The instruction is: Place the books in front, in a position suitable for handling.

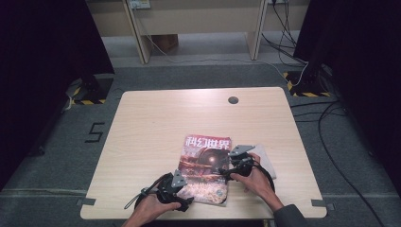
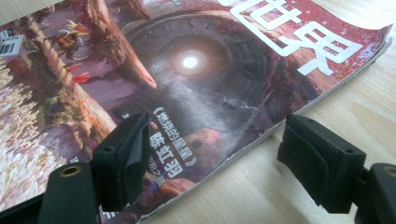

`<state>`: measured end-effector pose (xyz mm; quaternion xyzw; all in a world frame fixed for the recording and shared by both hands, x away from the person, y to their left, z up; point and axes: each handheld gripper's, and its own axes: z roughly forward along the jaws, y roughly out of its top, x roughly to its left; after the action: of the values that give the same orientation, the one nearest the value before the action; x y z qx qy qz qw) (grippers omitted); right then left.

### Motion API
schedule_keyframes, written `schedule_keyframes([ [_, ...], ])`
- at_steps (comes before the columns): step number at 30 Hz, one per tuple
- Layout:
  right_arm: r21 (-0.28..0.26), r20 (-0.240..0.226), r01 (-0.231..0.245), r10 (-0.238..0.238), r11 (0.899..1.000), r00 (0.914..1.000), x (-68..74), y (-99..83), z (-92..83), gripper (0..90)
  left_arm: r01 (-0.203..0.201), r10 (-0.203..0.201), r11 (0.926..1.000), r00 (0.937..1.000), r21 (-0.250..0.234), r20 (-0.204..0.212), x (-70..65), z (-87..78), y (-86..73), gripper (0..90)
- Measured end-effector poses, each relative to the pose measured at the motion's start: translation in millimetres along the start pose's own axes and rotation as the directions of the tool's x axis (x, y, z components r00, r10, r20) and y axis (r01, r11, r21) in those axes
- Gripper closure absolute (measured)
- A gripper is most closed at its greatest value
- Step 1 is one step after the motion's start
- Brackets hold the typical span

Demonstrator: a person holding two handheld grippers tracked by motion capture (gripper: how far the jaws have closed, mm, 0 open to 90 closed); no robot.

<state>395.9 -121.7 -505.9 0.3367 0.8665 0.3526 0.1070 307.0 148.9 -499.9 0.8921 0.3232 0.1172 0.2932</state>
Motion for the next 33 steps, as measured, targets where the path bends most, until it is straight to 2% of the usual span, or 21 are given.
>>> schedule_keyframes([
  [5,-0.004,0.007,0.001,-0.001,1.0,1.0,-0.7,2.7,0.9,25.0,0.02,-0.02,0.9998,0.9997,0.001,-0.013,4.2,5.1,6.4,14.0],
  [14,-0.033,0.022,-0.031,0.032,0.999,0.9993,-9.3,4.2,-3.8,24.8,0.058,-0.058,0.9983,0.998,-0.01,-0.026,15.1,15.5,20.1,14.1],
  [21,-0.026,0.014,-0.051,0.051,0.998,0.9986,-11.7,4.1,-2.8,24.7,0.105,-0.106,0.9933,0.9943,-0.048,-0.014,22.3,7.5,11.8,15.1],
  [25,-0.009,0.009,-0.055,0.055,0.998,0.9984,-11.2,4.7,0.9,24.4,0.149,-0.15,0.9875,0.9886,-0.052,-0.014,31.2,2.5,3.3,14.8],
  [28,-0.001,0.002,-0.05,0.05,0.999,0.9987,-10.5,5.3,4.9,24.4,0.161,-0.161,0.9863,0.987,-0.036,-0.004,33.1,2.2,-2.2,15.3],
  [33,0.004,-0.009,-0.041,0.041,0.999,0.9991,-8.3,9.5,10.2,22.0,0.147,-0.146,0.9889,0.989,-0.022,0.021,28.0,3.6,-3.0,16.7],
])
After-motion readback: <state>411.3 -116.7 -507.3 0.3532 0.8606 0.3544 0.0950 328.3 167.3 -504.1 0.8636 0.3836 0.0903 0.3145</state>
